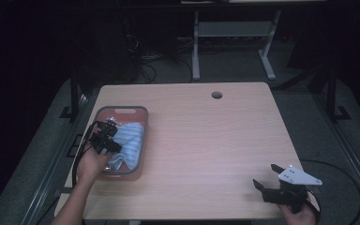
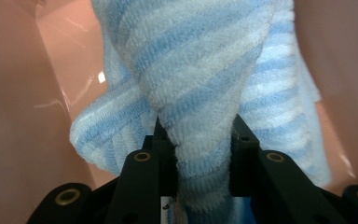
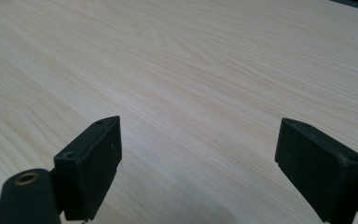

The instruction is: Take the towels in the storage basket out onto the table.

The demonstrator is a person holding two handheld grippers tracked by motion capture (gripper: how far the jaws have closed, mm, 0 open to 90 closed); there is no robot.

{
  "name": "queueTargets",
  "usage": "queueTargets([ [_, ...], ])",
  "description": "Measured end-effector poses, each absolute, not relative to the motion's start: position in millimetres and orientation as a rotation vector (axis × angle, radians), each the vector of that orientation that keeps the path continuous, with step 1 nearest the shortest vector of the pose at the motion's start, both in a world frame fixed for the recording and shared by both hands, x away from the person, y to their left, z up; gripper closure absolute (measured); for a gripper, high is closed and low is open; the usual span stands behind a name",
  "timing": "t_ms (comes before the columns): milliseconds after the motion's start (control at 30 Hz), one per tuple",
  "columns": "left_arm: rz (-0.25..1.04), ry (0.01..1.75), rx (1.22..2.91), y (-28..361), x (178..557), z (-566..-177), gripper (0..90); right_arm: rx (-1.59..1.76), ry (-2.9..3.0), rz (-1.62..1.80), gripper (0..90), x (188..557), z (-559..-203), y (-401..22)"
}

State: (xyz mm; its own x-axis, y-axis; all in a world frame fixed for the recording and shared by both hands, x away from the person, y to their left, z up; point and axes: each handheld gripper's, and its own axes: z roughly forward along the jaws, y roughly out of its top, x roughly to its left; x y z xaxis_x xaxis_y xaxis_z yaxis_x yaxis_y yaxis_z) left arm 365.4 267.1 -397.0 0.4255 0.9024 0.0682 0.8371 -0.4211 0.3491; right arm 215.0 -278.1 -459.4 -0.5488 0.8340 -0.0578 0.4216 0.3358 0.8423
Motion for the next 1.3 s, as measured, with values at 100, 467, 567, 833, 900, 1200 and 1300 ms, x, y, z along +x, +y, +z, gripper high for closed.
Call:
queueTargets([
  [100, 0.373, 1.486, 2.392, 271.6, 358.3, -389.8, 69.9, 1.102, 2.117, 1.118, 14.1, 215.4, -459.7, -278.1],
  [467, 0.291, 1.428, 2.146, 297.1, 340.6, -369.6, 70.0, 1.106, 2.101, 1.115, 14.1, 212.2, -457.9, -278.7],
  [567, 0.289, 1.422, 2.086, 304.8, 336.6, -361.5, 69.9, 1.107, 2.103, 1.111, 14.1, 213.3, -458.5, -280.0],
  [833, 0.281, 1.407, 1.998, 318.3, 331.2, -345.2, 69.8, 1.108, 2.099, 1.107, 14.1, 213.4, -458.2, -279.8],
  [900, 0.277, 1.405, 1.992, 319.0, 330.3, -343.9, 69.8, 1.114, 2.096, 1.11, 14.1, 212.5, -457.7, -280.0],
  [1200, 0.297, 1.375, 1.978, 314.0, 330.9, -331.6, 69.8, 1.116, 2.092, 1.11, 14.1, 213.0, -457.8, -281.8],
  [1300, 0.293, 1.364, 1.964, 313.3, 331.1, -328.2, 69.8, 1.121, 2.09, 1.113, 14.1, 212.9, -457.6, -281.0],
])
